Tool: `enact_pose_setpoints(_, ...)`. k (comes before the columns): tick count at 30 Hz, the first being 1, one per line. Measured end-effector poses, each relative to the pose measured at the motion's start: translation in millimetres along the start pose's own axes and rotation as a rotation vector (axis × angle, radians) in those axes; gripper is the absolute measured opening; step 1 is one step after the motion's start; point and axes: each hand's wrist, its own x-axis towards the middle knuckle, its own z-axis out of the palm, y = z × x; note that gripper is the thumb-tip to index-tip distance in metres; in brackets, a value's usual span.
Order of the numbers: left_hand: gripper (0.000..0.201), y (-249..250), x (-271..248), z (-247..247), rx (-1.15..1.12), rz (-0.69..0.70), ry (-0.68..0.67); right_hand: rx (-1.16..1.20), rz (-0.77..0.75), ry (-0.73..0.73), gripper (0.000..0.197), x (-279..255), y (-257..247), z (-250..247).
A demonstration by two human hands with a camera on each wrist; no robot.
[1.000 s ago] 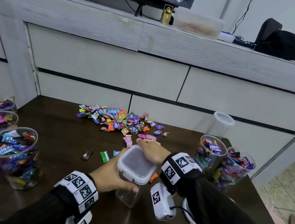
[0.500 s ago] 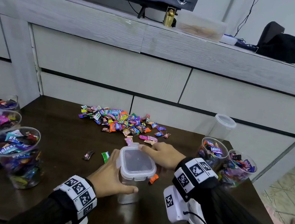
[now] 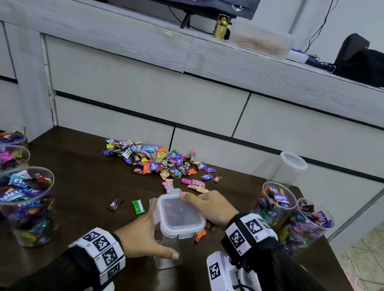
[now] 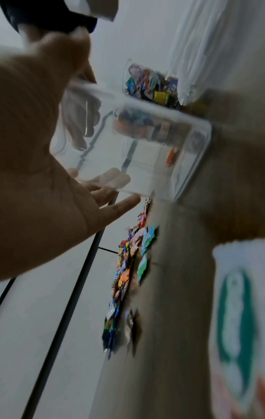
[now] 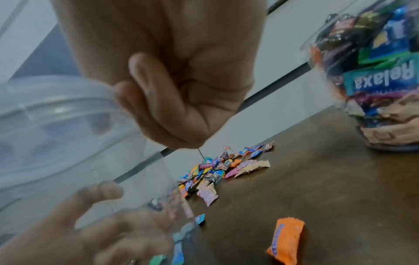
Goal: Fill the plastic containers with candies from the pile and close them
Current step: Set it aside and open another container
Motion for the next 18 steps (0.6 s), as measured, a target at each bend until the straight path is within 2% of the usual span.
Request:
enact_pose_setpoints(2,0.113,1.6,-3.6,-8.0,0.015,-0.047,-0.034,-0.052,-0.059,0.051,0.053,3.5,-0.2,-3.4)
enact_pose_setpoints(7,0.094,12.2,-5.3,-15.2,0.045,-0.045,-0.038,0.005,-0.186,0.072,0.047,7.5,-1.6,-6.3)
enact_pose_setpoints(9,0.099,13.6,-5.1,-13.5,0.021,-0.039,-0.016,0.034,-0.196,0.046,0.045,5.0,-2.9,-8.7)
enact_pose_setpoints(12,0.119,14.2,-4.1,-5.4,-0.076,-0.06,-0.006,0.035,-0.22,-0.039,0.037,-1.8,-6.3,-12.8)
enact_pose_setpoints(14,0.113,11.8,-2.1,1.9,-0.156,-0.061,-0.007,0.0,-0.186,-0.097,0.034,-7.3,-8.7,-15.1)
enact_pose_setpoints(18,0.099,14.6,-0.2,10.1,-0.188,-0.027,0.029,-0.082,0.04,-0.181,0.055,-20.3,-7.6,-17.7)
